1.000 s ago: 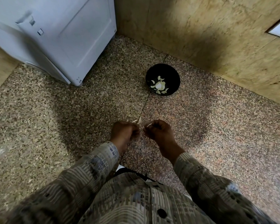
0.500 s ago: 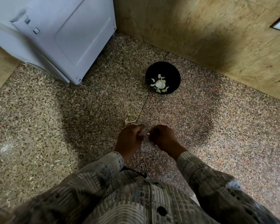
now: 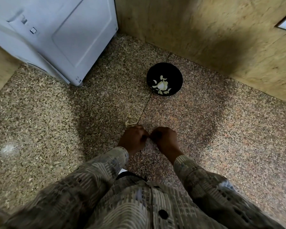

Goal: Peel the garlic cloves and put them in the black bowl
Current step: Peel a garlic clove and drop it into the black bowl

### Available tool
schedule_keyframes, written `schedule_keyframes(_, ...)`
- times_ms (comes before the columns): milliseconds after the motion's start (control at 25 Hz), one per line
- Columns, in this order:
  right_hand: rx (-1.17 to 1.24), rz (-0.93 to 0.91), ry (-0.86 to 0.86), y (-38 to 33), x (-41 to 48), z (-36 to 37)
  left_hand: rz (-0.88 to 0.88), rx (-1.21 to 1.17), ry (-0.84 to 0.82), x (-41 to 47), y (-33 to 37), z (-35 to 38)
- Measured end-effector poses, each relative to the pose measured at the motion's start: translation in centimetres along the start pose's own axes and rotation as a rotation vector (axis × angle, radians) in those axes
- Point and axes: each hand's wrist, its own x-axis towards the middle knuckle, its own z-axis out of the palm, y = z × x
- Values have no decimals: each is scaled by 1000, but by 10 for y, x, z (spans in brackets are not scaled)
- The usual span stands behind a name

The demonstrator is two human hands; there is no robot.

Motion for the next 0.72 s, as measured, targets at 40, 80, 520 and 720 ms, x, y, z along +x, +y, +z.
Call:
schedule_keyframes(40,-7,48,5,-1,4,-1,6,-15,33,0,0,1)
schedule_keyframes(80,-24,71,-2,1,9,-3,7,-24,59,2,0,1)
schedule_keyframes(520,-125,40,-148,4,18,-11,52,27,-8,10,-6,3)
schedule_keyframes(720,-196,-124,-70,13,2,1,79,54,8,11,-12,5)
